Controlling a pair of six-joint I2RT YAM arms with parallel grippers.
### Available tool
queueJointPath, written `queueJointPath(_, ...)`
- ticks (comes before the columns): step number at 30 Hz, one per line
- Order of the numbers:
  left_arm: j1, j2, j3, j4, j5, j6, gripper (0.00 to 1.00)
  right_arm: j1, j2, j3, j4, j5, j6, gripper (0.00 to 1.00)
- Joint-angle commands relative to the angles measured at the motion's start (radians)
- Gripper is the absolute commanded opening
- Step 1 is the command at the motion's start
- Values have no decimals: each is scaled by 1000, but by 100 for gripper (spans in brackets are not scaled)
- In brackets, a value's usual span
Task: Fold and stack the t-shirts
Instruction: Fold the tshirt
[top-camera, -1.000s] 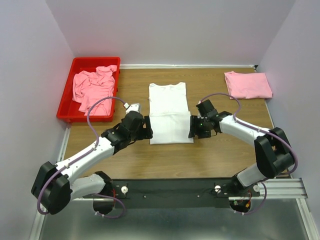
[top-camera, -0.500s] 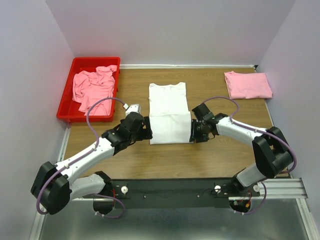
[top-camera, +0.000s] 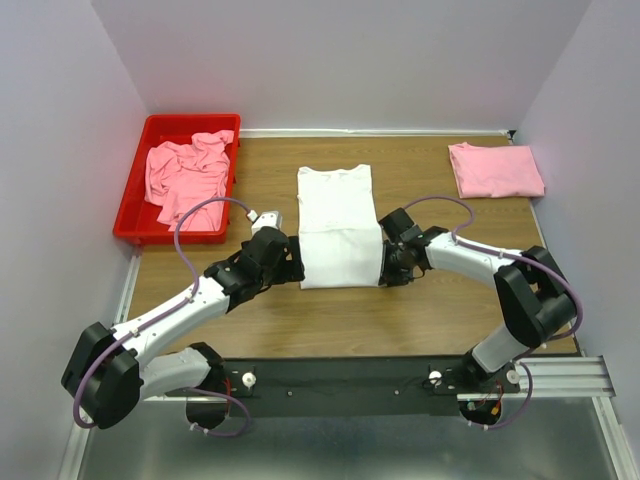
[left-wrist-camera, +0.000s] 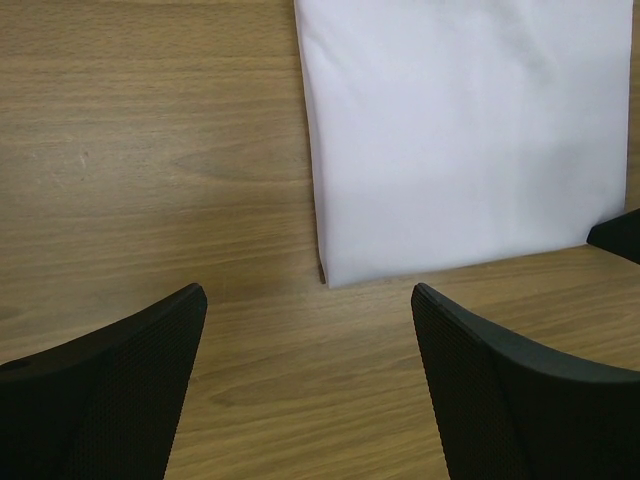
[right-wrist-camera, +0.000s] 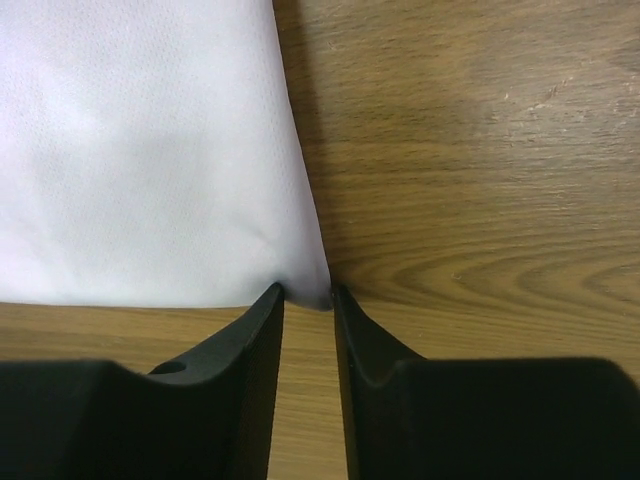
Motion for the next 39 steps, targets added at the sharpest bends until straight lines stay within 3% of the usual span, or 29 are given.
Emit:
queueJointPath(1,-8,-4,-7,15,-39,2,91,24,94,-52,-8,69,25,32)
queueJointPath(6,-10,6,-4,6,-34,2,90,36,130,-63,-25,89,28,21)
queueJointPath(11,-16,49,9,-20,-10,-9,90,50,125,-67,-28,104,16,1)
queueJointPath(22,-91,242,124,-180,-22,-92,64,79,70,-60,-57,139,-45,1)
queueJointPath(31,-97,394,187,-201,-43,-187,60,90,58,-67,-44,181,-91,1)
queueJointPath(39,-97,434,211,-197,-55,-260,58,91,39,-89,-24,187,-118,1)
